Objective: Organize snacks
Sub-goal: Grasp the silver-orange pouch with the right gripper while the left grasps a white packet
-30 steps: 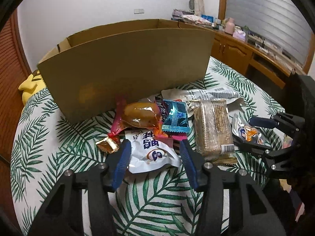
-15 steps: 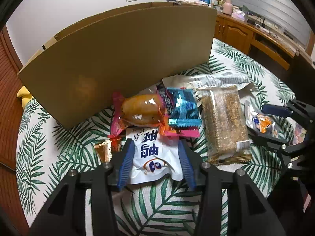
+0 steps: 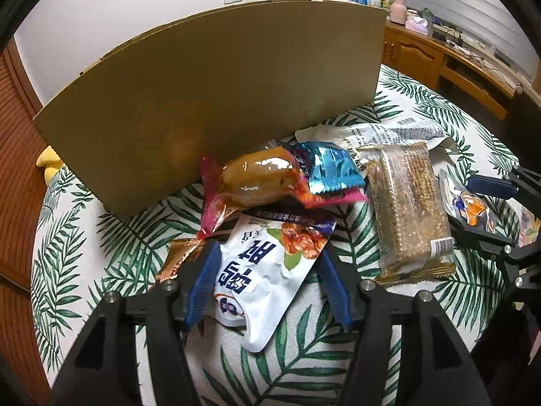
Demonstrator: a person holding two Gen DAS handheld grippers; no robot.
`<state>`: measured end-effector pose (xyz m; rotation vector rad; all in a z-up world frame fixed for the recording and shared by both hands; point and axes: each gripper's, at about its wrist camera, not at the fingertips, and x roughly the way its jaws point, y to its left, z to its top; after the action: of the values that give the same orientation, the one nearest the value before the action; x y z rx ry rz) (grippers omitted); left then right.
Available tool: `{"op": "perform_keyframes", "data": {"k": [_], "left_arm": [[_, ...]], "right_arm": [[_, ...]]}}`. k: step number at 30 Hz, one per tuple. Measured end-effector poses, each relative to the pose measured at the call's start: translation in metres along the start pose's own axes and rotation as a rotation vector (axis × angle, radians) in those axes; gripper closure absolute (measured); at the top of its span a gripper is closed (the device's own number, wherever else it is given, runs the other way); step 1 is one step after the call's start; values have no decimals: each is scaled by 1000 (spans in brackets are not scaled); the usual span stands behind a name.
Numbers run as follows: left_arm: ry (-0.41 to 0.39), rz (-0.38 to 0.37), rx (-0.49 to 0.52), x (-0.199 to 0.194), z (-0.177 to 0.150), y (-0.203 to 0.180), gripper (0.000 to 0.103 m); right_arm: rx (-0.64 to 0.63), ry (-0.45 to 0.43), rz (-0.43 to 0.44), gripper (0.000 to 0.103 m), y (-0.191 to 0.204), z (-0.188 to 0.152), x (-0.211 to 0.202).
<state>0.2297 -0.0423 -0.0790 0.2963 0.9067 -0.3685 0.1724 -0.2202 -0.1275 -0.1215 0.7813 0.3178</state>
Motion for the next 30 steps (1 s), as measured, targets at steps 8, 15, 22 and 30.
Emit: {"op": "perform_keyframes", "data": {"k": [8, 15, 22, 30], "left_arm": [[-26, -17, -8, -12, -16, 1, 62], [-65, -62, -61, -30, -28, 5, 63], [-107, -93, -75, -42, -28, -4, 63], [-139, -101, -107, -50, -36, -5, 63]], "right_arm": [[-3, 10, -4, 38, 1, 1, 0], [-3, 18, -9, 38, 1, 2, 1], [-15, 27, -1, 46, 0, 2, 1], [-41, 21, 7, 62, 8, 1, -3]]}}
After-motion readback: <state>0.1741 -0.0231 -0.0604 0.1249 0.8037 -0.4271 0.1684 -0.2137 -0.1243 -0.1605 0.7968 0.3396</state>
